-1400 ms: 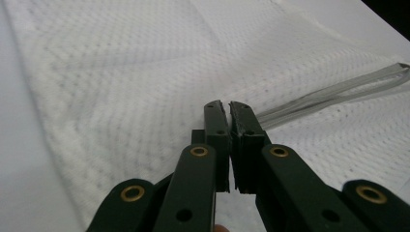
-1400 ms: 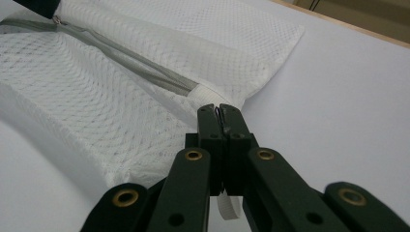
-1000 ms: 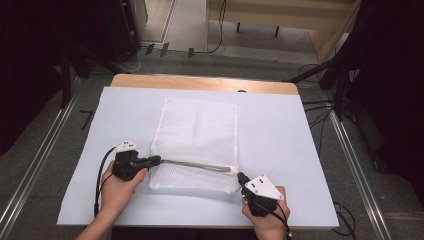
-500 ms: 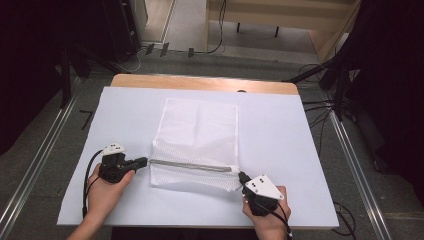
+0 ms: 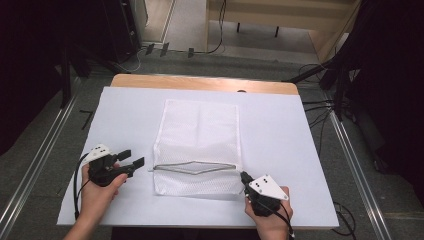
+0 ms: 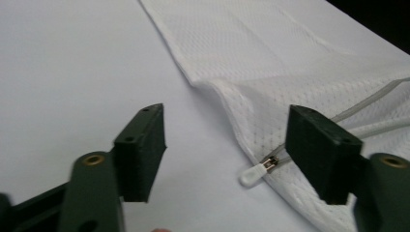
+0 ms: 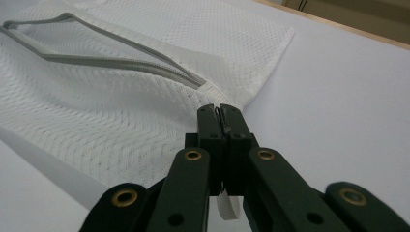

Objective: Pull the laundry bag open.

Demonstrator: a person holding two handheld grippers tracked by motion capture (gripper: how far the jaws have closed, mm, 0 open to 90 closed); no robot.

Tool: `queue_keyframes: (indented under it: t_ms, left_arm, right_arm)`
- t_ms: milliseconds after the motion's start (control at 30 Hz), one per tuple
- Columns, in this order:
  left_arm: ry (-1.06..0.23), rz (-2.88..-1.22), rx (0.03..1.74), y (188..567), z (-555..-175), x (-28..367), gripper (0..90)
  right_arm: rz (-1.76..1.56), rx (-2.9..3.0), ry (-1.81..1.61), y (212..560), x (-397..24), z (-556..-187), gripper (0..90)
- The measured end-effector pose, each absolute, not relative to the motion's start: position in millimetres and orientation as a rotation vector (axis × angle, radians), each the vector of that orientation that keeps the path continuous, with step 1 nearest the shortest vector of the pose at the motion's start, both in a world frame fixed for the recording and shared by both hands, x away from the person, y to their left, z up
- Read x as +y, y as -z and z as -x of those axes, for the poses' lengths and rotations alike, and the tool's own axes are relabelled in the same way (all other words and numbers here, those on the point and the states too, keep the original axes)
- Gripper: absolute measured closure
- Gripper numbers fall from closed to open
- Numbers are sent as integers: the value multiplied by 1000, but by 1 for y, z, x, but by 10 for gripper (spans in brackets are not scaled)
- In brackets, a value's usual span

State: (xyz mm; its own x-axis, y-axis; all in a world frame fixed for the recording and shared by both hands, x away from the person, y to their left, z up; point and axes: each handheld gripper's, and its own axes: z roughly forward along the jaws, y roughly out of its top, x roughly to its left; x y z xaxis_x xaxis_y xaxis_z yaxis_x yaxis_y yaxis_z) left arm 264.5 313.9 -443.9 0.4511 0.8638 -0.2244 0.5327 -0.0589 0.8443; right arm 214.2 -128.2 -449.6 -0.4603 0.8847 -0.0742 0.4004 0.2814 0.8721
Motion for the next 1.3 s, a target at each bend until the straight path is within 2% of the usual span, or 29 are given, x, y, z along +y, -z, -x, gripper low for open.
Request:
queue_keyframes:
  t_ms: [100, 167, 267, 333, 467, 533, 600, 1300]
  left_arm:
    - [-475, -1715, 1203, 438, -256, 321, 121]
    - [-470, -1691, 1188, 435, -250, 326, 97]
    - [-482, -1703, 1180, 433, -243, 330, 9]
    - [-501, -1687, 1214, 433, -241, 333, 0]
    - [-485, -1675, 1178, 433, -238, 341, 0]
    - [-503, -1668, 1180, 433, -238, 342, 0]
    - [-500, -1677, 1173, 433, -238, 343, 0]
    - [-530, -1759, 1116, 438, -239, 340, 0]
  right_arm:
    - [-1149, 1993, -1131, 451, -128, -215, 877]
    - [-1152, 1994, -1150, 452, -129, -216, 710]
    - [-1171, 2002, -1173, 452, -129, -218, 456]
    - [-1185, 1992, -1188, 452, -131, -218, 353]
    - [-1201, 1988, -1205, 450, -139, -220, 147]
    - [-1199, 2004, -1205, 449, -142, -219, 107]
    - [-1194, 2031, -1233, 449, -147, -220, 0]
    - [-1328, 1903, -1178, 451, -214, -230, 0]
